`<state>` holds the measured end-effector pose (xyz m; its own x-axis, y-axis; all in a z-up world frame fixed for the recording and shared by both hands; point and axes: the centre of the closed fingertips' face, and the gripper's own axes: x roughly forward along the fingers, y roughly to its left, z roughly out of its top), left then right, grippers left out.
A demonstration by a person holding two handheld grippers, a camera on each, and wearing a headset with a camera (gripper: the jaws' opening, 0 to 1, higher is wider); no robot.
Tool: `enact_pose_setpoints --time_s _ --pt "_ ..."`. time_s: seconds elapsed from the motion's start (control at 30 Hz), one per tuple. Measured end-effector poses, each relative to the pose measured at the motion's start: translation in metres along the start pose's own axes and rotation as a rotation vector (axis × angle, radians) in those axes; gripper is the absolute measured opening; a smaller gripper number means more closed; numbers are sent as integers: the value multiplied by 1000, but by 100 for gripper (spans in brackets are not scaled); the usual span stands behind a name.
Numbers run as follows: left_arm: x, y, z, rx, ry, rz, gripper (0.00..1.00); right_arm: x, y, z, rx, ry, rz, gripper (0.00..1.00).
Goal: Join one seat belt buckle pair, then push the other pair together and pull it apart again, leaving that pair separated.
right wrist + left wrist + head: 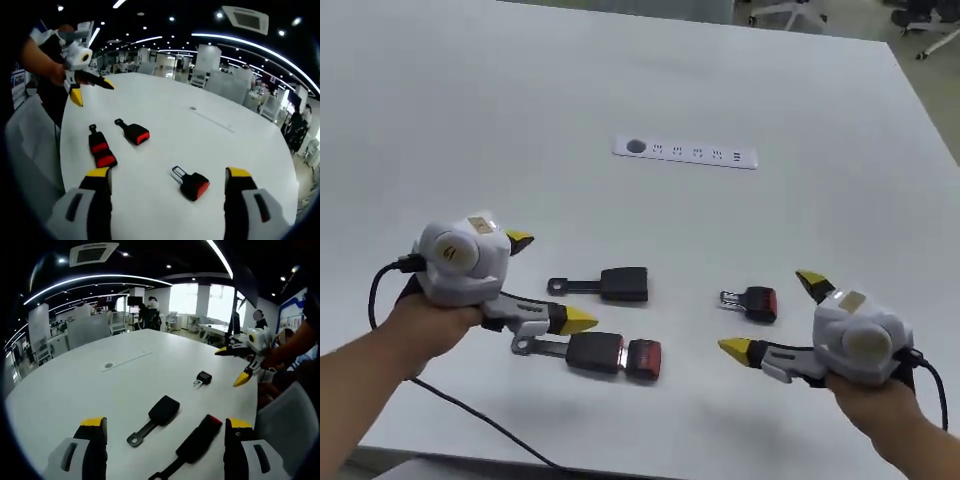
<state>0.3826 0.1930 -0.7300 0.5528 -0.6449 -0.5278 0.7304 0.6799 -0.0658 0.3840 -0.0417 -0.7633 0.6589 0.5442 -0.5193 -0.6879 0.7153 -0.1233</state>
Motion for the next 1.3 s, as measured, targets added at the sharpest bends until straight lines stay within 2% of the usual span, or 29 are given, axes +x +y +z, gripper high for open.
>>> enact_pose_setpoints --time_s 0.1,0.23,0.37,0.47,0.57,0.77,0.97,1.13,1.3 --pt "-6 -6 -2 7 -3 -13 100 -6 5 -3 27 -5 -17 97" --pt "-13 -14 -12 33 13 -29 100 -15 17 -11 26 2 -10 98" --pt "-22 -18 -18 30 5 -37 100 -26 24 -15 16 -8 0 100" --pt "-29 -21 -18 61 10 -53 100 -32 28 -19 5 2 14 100" --pt "-35 -24 -15 82 -3 -73 100 -38 30 -20 -5 6 19 100" --pt "-45 -19 -18 79 -10 -72 100 -41 32 -20 -28 8 35 100" --pt "-53 -21 -18 80 -33 -75 100 -42 38 -16 -41 1 43 100" --pt "-59 -16 -31 70 -13 -59 100 -43 42 -21 -35 7 41 100" --pt "-62 -16 -34 55 -15 -60 100 -44 41 -20 -25 3 35 100"
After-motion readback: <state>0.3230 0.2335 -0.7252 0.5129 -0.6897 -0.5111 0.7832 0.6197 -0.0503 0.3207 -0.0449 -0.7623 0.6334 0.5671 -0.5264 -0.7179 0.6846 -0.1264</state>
